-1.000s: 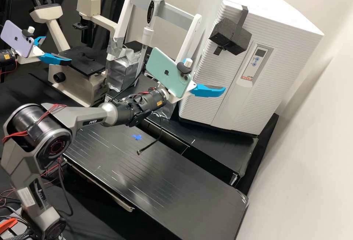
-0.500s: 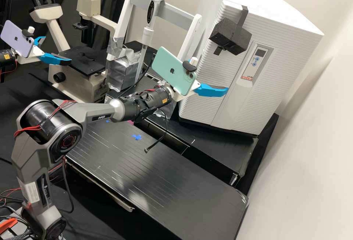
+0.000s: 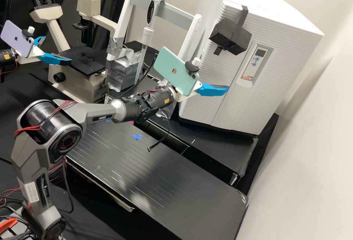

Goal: Open the door

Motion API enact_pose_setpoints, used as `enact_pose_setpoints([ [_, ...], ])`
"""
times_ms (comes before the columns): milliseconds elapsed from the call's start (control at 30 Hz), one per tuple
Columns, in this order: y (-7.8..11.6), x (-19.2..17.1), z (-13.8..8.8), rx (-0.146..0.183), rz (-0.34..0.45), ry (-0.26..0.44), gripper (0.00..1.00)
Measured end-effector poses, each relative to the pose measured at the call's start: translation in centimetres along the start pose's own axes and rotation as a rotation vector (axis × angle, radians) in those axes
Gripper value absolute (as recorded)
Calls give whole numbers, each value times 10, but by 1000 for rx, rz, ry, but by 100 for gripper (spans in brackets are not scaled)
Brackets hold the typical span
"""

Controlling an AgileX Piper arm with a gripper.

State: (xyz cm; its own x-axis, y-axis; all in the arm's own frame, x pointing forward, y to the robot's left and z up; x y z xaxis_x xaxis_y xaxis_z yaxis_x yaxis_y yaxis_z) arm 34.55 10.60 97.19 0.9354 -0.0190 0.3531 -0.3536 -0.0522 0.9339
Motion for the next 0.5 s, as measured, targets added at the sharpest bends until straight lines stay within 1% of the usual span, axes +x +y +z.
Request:
enact_pose_setpoints([
  [200,0,0,-1,-5,-7,11,0],
  [300,0,0,-1,-2,-7,11,0],
  [433,-1,0,-1,-15,-12,18,0],
  [500,-1,0,-1,-15,-12,18,0],
])
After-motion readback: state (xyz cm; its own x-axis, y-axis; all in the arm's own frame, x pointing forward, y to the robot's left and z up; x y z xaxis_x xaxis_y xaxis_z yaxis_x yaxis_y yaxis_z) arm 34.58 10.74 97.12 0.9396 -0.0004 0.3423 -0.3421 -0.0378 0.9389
